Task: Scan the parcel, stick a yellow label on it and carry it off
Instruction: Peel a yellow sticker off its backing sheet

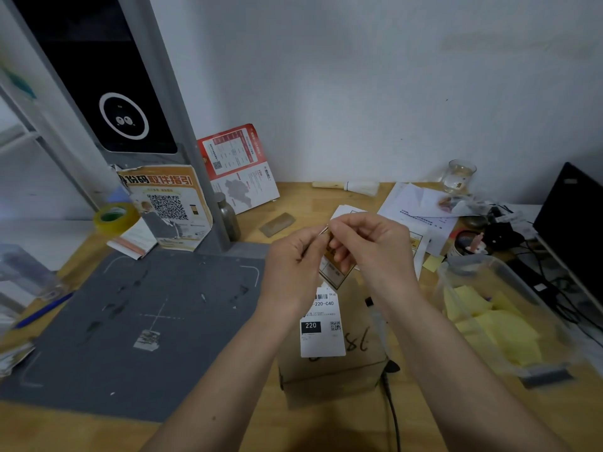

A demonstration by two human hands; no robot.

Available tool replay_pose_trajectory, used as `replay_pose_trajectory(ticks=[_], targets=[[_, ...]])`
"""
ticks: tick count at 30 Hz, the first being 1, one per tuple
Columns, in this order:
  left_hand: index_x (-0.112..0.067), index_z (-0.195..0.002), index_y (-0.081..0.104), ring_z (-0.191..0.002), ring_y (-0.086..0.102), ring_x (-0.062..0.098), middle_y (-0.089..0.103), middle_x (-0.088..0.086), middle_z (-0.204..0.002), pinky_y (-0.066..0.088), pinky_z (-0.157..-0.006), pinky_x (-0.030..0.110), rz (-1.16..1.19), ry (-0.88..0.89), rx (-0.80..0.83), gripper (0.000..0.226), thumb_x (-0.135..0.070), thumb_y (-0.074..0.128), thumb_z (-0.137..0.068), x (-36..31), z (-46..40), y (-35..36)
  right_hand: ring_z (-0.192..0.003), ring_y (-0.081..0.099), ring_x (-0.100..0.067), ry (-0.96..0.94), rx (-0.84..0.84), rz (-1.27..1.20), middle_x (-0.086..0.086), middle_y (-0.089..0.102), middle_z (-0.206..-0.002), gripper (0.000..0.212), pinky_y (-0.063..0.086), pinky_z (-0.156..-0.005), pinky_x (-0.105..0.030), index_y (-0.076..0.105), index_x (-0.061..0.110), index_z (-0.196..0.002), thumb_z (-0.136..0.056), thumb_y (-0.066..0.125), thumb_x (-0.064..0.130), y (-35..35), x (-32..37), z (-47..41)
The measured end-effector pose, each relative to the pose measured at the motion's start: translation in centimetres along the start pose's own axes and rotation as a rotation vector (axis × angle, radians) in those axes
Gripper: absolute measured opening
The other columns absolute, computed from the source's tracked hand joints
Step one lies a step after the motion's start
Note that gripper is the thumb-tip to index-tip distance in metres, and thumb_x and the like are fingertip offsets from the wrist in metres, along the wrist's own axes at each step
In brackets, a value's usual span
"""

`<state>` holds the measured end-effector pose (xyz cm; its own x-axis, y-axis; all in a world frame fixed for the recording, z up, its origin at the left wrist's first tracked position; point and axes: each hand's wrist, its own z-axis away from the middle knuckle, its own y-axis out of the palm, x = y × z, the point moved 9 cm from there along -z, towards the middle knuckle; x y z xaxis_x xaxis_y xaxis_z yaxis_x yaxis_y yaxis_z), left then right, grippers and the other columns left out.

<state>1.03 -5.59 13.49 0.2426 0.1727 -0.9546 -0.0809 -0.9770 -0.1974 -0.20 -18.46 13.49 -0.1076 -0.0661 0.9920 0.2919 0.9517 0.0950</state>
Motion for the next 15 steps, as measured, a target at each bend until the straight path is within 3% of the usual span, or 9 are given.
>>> replay_pose_trajectory(ticks=[3, 7, 11, 15], targets=[[-0.010, -0.089, 0.073, -0.073, 0.062, 0.022, 0.071, 0.011, -0.079, 0.050, -0.067, 0.028, 0.011, -0.013, -0.012, 0.021, -0.015, 0.053, -0.094, 0.20, 0.03, -0.26, -0.046, 0.054, -0.012, 0.011, 0.013, -0.025, -0.008, 0.062, -0.060, 0.009, 0.045, -0.042, -0.022, 0.072, 0.005, -0.082, -0.085, 0.063, 0.002, 0.14, -0.08, 0.23], [-0.013, -0.088, 0.074, -0.076, 0.064, 0.017, 0.072, 0.003, -0.079, 0.049, -0.067, 0.021, -0.020, -0.017, 0.000, 0.021, -0.016, 0.053, -0.094, -0.06, 0.18, -0.23, -0.045, 0.054, -0.013, 0.011, 0.015, -0.039, -0.005, 0.063, -0.057, 0.006, 0.045, -0.042, -0.023, 0.072, 0.007, -0.078, -0.083, 0.067, 0.006, 0.11, -0.06, 0.48], [-0.013, -0.086, 0.073, -0.078, 0.065, 0.024, 0.072, 0.006, -0.077, 0.052, -0.071, 0.032, -0.031, -0.022, 0.002, 0.022, -0.018, 0.054, -0.094, -0.18, 0.36, -0.29, -0.045, 0.053, -0.013, 0.016, 0.017, -0.043, -0.006, 0.063, -0.057, 0.008, 0.045, -0.042, -0.023, 0.072, 0.004, -0.080, -0.084, 0.065, 0.004, 0.03, -0.14, 0.54], [-0.009, -0.085, 0.073, -0.079, 0.063, 0.028, 0.071, 0.012, -0.079, 0.050, -0.071, 0.035, -0.037, -0.004, 0.002, 0.021, -0.015, 0.054, -0.094, -0.41, 0.48, -0.43, -0.047, 0.054, -0.013, 0.022, 0.036, -0.057, -0.007, 0.063, -0.059, 0.009, 0.046, -0.043, -0.024, 0.071, 0.004, -0.081, -0.086, 0.064, 0.004, 0.28, -0.34, 0.75]])
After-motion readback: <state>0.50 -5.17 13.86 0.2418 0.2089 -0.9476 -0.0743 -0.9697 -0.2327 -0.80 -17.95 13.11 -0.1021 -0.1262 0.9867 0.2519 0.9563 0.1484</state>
